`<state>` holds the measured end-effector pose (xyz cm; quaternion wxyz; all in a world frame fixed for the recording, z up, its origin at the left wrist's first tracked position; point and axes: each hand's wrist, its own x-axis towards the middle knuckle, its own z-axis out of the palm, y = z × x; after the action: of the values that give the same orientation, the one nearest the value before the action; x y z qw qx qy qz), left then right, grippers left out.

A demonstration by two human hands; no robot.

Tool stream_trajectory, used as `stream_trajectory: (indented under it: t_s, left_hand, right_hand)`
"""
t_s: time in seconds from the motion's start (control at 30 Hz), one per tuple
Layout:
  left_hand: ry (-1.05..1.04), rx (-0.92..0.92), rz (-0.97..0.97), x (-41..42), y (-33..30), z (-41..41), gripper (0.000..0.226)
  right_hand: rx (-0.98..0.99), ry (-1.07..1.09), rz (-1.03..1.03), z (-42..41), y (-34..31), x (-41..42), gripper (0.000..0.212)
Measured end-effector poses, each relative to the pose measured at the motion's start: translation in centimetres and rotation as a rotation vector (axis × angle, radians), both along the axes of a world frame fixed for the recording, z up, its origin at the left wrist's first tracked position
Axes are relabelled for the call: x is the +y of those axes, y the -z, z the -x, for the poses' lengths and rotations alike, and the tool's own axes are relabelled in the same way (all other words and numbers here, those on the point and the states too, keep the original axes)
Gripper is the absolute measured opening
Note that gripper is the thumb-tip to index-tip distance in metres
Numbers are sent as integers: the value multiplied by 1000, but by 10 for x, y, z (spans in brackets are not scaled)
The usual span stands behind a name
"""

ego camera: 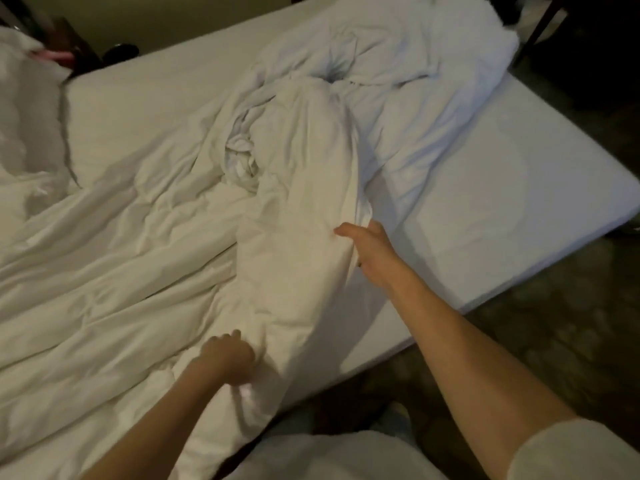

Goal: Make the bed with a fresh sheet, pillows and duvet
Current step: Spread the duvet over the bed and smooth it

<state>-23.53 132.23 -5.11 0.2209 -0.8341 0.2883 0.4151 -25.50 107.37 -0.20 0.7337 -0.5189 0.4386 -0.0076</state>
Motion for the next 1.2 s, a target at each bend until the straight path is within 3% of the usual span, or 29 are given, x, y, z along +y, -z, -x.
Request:
stream_trajectory:
  t_s: [0.07,0.1,0.2,0.23,0.27,0.3,0.33,0.37,0.4,0.43,0.47,0.5,0.53,0.6,0.63,0.7,0.8,0.87,1.03,1.1,1.2]
  left_hand:
    - [-145,-89,130,-19,-12,-7,44]
    - [-333,-115,320,-31,-16,-8,39]
    - [-828,-90,1177,-93,-42,1,32]
    - [-954,18,1344,-122,-55,8,30]
    - [-1028,91,1385,-152,-62,16,28]
    - [-1070,66,1349,-180,-63,27,35]
    - [-990,-113,1231,-204,-57,39,51]
    - [-761,-274,1027,-217,-48,46,71]
    - [-658,-249,809,-227,-33,50,91]
    - [-599,-500,808,-235,-13,52,103]
    - [-546,-595,782,-237,-2,58,108]
    - [-544,-494,658,-234,-1,69,107]
    - [-538,-252,517,-229,-9,75,101]
    - [-439,-268,568,-217,0,76,54]
    - [-553,-249,706,-212,2,65,34]
    - [-882,-183,893,-203,-8,43,17]
    - [-1513,131,1305,-198,-34,6,22]
    - [-1676,358,1491,-206,-52,-6,29]
    - [-1506,701,1540,-242,-86,0,18]
    - [-1340,787,1359,-252,-80,15,25]
    - [-1043,927,991,-255,-59,38,29]
  right_hand:
    - [-35,-65,127,40,-12,-8,59]
    - [-48,-98,177,64,-20,-9,57]
    - [64,-317,398,149,-25,-2,48]
    - [101,-425,470,179,-20,3,47]
    - [132,-543,526,205,-14,6,44]
    - [166,-654,568,227,-10,7,40]
    - [196,-757,599,246,-12,7,39]
    - [234,-854,626,260,-16,6,39]
    - [258,-948,663,270,-21,3,41]
    - [253,-1019,714,276,-25,-2,43]
    - [233,-1057,753,278,-27,-7,45]
    - [197,-1063,788,276,-28,-12,45]
    - [180,-1046,788,272,-27,-18,45]
    - [152,-1020,704,261,-23,-27,42]
    - [137,-1020,664,254,-22,-31,44]
    - [138,-1002,608,241,-21,-43,50]
    - [174,-867,530,215,-18,-75,45]
    - [175,-756,493,181,-13,-108,42]
    - [74,-240,119,52,-28,-188,43]
    - [35,-237,79,8,-35,-208,59]
    - [36,-346,54,-44,-31,-213,98]
